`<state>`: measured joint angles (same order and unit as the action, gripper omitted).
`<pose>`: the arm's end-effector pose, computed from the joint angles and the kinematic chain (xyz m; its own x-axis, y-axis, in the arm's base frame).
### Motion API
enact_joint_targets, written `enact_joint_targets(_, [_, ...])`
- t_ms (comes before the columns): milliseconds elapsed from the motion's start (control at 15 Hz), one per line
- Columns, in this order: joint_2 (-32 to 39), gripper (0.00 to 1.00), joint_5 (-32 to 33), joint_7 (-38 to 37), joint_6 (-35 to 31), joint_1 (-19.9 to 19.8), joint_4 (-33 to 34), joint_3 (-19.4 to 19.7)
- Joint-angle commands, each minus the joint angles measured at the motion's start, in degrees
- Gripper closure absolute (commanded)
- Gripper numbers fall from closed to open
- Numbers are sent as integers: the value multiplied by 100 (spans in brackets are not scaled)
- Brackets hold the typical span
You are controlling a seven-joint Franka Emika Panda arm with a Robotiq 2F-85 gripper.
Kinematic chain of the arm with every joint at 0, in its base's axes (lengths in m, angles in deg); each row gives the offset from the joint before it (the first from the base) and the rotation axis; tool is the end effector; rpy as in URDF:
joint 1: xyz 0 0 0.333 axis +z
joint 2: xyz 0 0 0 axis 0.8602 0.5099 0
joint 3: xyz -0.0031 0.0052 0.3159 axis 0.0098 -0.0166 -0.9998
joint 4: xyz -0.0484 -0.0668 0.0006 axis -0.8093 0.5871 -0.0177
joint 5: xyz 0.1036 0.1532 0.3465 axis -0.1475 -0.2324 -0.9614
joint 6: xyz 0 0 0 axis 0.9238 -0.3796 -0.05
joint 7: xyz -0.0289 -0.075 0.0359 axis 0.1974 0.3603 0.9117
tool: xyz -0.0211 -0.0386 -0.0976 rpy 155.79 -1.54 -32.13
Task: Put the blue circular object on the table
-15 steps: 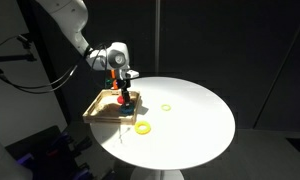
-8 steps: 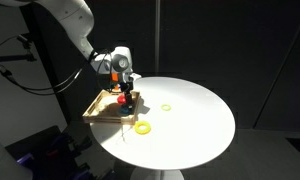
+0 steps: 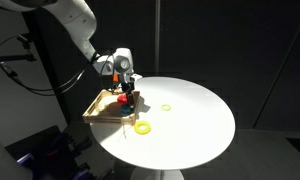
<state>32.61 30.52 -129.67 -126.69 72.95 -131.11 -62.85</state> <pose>0.5700 0.0947 0.1596 0.8879 -0.4601 -0.0032 -0.4387 -0.8485 0.2959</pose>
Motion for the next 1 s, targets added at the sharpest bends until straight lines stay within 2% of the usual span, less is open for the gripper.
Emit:
enact_joint_targets(0, [114, 22, -65, -87, 7, 74, 135, 72])
enact_joint_targets(67, [124, 30, -89, -81, 19, 67, 135, 65])
enact_joint_targets(333, [72, 48, -136, -106, 141, 67, 137, 57])
enact_joint_targets(400, [59, 43, -140, -125, 149, 86, 130, 62])
enact_joint_targets(667, [16, 48, -133, -161, 194, 130, 99, 65])
enact_joint_targets(733, [15, 55, -127, -177, 189, 137, 92, 68])
enact_joint_targets(800, [19, 72, -121, -195, 188, 145, 90, 72])
enact_joint_targets(933, [19, 88, -122, -213, 184, 145, 85, 72])
